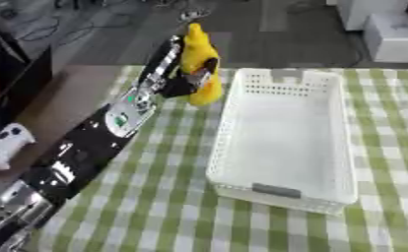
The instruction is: Pick up objects on the table and place them in the box.
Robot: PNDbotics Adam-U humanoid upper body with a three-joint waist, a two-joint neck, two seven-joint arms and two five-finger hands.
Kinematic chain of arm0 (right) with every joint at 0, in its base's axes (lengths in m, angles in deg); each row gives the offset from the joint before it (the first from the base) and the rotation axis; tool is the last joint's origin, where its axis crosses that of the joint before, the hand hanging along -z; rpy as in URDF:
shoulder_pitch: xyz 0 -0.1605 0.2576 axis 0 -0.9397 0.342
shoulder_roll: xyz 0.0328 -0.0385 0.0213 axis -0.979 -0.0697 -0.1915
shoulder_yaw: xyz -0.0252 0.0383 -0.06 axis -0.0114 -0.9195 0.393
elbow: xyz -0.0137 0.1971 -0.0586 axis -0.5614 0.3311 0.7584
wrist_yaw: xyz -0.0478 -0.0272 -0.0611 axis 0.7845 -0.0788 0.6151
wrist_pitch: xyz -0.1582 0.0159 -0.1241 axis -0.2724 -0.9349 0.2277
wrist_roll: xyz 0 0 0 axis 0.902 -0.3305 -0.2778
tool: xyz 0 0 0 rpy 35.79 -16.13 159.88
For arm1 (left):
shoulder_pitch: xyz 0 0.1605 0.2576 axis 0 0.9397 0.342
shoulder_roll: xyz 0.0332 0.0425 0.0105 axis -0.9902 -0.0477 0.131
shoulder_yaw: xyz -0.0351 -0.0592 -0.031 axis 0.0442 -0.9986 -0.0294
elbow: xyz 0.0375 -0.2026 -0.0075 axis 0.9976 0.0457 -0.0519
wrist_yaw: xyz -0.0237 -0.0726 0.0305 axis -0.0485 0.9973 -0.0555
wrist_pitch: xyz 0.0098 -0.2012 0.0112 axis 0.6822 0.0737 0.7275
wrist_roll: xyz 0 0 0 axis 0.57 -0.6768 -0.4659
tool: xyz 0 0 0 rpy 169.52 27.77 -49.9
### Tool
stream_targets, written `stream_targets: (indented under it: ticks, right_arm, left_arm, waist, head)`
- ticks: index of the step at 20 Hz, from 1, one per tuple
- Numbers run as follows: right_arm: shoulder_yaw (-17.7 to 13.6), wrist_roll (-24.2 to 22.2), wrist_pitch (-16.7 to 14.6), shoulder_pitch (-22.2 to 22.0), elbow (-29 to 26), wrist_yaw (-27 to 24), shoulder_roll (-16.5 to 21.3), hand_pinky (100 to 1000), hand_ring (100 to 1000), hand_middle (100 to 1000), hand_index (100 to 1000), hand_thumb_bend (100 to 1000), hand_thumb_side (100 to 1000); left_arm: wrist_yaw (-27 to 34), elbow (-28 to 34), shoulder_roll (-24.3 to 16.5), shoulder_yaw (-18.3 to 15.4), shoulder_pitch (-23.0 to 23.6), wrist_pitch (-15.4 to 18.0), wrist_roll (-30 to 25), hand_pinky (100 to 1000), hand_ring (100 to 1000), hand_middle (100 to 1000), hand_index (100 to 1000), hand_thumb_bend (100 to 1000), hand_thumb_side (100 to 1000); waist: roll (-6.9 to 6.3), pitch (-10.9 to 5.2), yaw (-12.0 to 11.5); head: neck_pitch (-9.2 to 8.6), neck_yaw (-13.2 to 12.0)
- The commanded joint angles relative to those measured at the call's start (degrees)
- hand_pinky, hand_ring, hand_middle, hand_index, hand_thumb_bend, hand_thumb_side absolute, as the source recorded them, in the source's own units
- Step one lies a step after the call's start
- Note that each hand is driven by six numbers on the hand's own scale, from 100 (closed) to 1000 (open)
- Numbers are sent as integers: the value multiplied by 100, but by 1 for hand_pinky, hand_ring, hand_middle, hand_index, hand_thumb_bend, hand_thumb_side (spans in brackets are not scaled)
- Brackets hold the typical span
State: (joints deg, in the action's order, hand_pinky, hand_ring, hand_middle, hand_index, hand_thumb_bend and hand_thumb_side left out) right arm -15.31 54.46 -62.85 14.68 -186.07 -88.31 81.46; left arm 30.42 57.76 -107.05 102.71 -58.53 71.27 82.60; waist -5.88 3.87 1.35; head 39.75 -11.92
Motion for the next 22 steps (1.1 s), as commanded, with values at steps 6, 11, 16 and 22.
stream_targets:
  ticks: [6, 11, 16, 22]
  right_arm:
    - [24, -57, 12, 333, -75, -139, -122, 434, 630, 682, 758, 100, 941]
    - [39, -91, -14, 529, -75, -246, -243, 438, 629, 681, 758, 100, 941]
    - [6, -105, -33, 658, -75, -313, -316, 442, 629, 675, 757, 100, 941]
    - [-11, -119, -31, 779, -75, -375, -388, 444, 628, 670, 757, 100, 942]
  left_arm:
    - [-12, 128, 25, 103, -64, 264, -88, 100, 100, 100, 273, 100, 547]
    - [109, 253, 63, 199, -34, 543, -182, 100, 100, 100, 275, 100, 545]
    - [220, 338, 67, 246, -13, 701, -208, 100, 100, 100, 282, 100, 540]
    - [253, 317, 120, 272, 18, 881, -144, 100, 100, 100, 294, 100, 541]
  waist:
    - [-48, 5, 197]
    - [-125, 100, 373]
    - [-185, 161, 469]
    - [-221, 238, 539]
  head:
    - [-83, -360]
    - [-152, -560]
    - [-134, -743]
    - [-226, -805]
